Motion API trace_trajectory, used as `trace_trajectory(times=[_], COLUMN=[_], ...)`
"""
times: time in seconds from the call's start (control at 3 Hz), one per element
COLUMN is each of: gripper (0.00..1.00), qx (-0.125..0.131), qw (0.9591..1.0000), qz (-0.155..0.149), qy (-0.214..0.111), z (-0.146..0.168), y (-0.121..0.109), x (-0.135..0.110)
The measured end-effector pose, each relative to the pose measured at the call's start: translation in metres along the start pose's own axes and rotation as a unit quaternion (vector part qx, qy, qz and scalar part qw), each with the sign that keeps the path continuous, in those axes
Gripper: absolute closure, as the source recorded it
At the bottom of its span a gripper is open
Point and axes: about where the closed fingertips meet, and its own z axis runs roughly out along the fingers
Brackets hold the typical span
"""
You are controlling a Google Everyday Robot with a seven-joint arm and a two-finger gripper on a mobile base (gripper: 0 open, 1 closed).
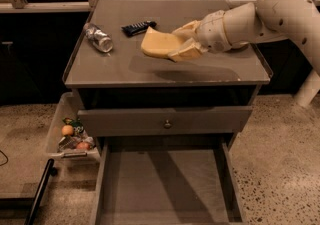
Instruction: Pick sponge from middle drawer and place on counter
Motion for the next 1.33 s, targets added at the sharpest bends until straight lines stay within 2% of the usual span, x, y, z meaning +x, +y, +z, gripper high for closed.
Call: trace_trajectory(times=[0.33,0.67,1.0,1.33], gripper=[1.0,1.0,1.0,0.81], qx=[0.042,0.068,0.078,0.078], qw=[0.9981,0.9953,0.994,0.994], qz=[0.03,0.037,0.042,0.042], qy=[0.035,0.059,0.063,0.063], z=[0.018,0.027,0.033,0.033], y=[-0.013,-0.026,-0.038,-0.038], x=[0.016,0.031,0.037,0.037])
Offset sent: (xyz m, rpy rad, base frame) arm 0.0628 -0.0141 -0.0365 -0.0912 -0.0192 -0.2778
